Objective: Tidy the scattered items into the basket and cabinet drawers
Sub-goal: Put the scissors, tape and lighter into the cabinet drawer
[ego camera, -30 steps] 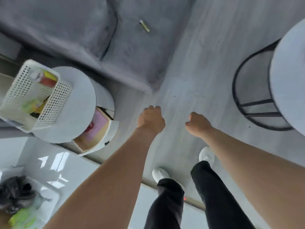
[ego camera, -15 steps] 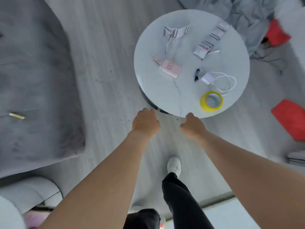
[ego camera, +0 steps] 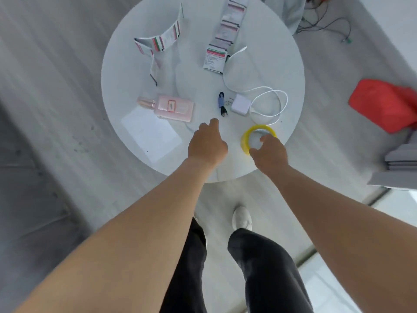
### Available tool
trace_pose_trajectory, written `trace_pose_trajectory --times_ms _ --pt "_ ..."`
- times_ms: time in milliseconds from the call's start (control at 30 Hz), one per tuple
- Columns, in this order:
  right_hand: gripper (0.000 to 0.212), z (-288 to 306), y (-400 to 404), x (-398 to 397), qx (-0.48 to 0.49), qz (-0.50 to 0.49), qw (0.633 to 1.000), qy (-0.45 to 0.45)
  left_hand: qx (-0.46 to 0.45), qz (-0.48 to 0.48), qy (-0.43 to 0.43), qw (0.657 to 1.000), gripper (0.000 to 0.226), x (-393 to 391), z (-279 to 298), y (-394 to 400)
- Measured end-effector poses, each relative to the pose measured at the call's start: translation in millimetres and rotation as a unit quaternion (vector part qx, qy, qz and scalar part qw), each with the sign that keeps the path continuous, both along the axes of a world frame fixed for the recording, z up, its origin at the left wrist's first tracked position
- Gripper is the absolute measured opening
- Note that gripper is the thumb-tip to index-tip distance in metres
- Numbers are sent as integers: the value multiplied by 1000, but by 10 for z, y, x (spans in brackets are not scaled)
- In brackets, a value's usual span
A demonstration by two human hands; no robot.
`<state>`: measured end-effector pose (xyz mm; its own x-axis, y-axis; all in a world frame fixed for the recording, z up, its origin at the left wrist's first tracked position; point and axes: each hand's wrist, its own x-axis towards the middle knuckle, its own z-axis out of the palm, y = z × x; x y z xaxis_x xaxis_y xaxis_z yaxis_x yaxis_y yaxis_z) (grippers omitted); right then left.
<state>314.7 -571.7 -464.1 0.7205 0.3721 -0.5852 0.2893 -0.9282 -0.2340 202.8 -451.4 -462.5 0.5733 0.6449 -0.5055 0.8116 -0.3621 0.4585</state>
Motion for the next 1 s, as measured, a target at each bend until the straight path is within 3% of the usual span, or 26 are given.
trace_pose_trajectory --times_ms 100,167,267,400,500,600,767,867,1000 --pt "47 -291 94 151 20 -11 1000 -8 -4 0 -3 1000 73 294 -345 182" --pt "34 -516 94 213 23 -16 999 21 -11 9 -2 1000 80 471 -559 303" --pt "33 -748 90 216 -34 4 998 61 15 5 4 1000 81 678 -823 413" --pt "7 -809 64 94 -101 82 991 -4 40 2 14 999 73 840 -1034 497" --pt "18 -810 108 67 -113 83 990 5 71 -6 23 997 54 898 -1082 516" --pt "15 -815 104 80 -93 78 992 27 82 -4 46 996 42 879 -1056 461" --pt "26 -766 0 81 -47 118 992 12 5 36 40 999 31 732 -943 331" --pt "27 -641 -27 48 -28 106 994 5 -50 72 15 996 35 580 -775 272" --pt "27 -463 -1 -7 -5 104 994 15 -181 227 -45 956 31 351 -508 184"
